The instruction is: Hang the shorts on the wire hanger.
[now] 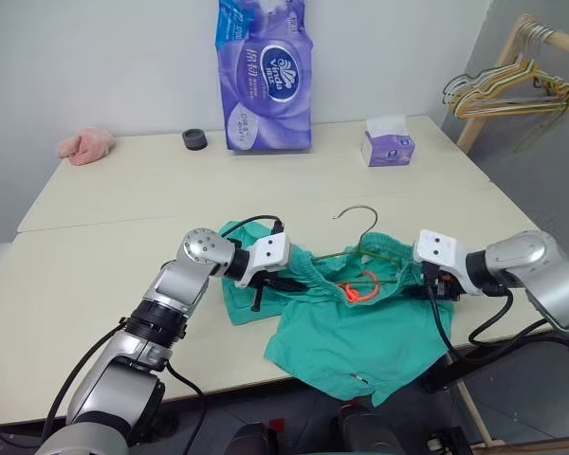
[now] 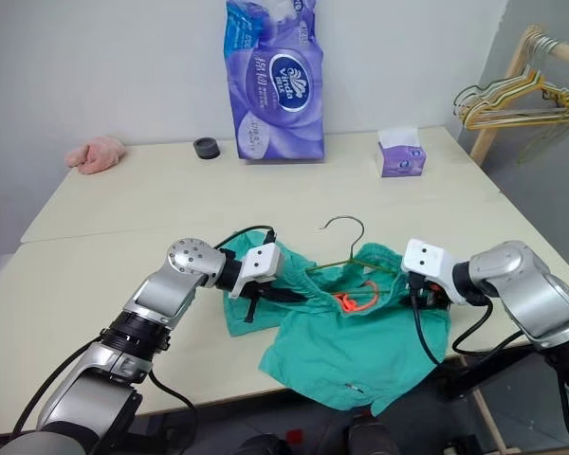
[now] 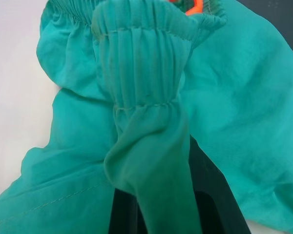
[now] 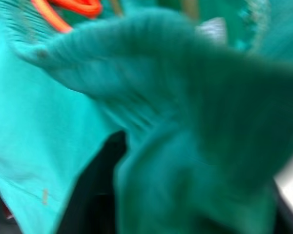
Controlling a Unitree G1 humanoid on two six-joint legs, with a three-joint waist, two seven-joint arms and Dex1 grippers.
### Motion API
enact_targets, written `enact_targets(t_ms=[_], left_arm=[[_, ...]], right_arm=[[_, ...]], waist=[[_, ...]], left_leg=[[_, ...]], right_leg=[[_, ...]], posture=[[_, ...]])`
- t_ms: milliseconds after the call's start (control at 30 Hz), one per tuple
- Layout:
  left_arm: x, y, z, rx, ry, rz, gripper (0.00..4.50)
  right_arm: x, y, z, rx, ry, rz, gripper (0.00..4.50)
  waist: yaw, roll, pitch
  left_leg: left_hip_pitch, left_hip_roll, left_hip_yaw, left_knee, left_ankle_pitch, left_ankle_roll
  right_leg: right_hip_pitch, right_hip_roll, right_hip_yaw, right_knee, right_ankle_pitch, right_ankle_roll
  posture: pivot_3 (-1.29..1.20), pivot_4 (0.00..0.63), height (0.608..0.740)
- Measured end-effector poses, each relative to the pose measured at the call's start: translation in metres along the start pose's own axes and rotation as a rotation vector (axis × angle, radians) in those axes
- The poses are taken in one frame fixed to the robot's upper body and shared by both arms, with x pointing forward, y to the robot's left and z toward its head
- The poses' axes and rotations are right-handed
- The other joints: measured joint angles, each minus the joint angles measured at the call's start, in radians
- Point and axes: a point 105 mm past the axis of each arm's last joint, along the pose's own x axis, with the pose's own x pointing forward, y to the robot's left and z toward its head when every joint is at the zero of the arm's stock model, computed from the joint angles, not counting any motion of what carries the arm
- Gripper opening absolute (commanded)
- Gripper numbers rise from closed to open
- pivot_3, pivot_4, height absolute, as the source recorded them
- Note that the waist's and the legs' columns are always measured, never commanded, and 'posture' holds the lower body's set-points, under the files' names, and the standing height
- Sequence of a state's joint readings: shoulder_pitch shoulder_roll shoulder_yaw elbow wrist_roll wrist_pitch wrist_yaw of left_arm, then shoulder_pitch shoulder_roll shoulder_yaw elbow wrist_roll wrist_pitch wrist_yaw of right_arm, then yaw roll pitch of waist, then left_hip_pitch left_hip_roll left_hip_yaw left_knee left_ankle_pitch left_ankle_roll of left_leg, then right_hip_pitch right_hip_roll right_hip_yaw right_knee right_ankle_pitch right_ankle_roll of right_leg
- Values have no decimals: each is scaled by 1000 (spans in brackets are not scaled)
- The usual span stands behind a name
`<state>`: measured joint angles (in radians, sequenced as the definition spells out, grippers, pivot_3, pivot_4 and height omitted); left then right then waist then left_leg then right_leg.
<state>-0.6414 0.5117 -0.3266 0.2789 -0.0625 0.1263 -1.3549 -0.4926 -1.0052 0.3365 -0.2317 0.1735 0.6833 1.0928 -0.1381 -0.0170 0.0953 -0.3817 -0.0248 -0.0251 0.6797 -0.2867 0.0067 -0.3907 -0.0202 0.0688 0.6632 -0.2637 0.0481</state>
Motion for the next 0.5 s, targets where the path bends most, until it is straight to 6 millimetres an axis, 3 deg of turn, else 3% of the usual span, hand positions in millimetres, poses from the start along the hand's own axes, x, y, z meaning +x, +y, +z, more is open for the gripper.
enact_targets(t_ms=[100, 233, 267, 500], left_arm=[[1, 2, 3, 18, -17, 18, 16], [3, 7, 6, 6, -41, 59, 16], [3, 8, 6, -12, -53, 67, 749], [-15, 31, 20, -90, -153, 169, 2788]], right_arm=[[-1, -1, 2, -11, 2, 5, 183], [-2, 0, 2, -16, 8, 14, 26], [-2, 0, 2, -18, 12, 12, 0], [-5, 5, 11, -43, -14, 33, 0]], waist=[[0, 0, 0], [0, 0, 0], [0, 0, 0], [0, 0, 0]], left_leg=[[0, 0, 0, 0, 0, 0], [0, 0, 0, 0, 0, 0], [0, 0, 0, 0, 0, 0], [0, 0, -1, 0, 0, 0]], right_leg=[[0, 0, 0, 0, 0, 0], [0, 0, 0, 0, 0, 0], [0, 0, 0, 0, 0, 0], [0, 0, -1, 1, 0, 0]], posture=[[-183, 71, 740], [-183, 71, 740], [-184, 72, 740], [-194, 70, 740]])
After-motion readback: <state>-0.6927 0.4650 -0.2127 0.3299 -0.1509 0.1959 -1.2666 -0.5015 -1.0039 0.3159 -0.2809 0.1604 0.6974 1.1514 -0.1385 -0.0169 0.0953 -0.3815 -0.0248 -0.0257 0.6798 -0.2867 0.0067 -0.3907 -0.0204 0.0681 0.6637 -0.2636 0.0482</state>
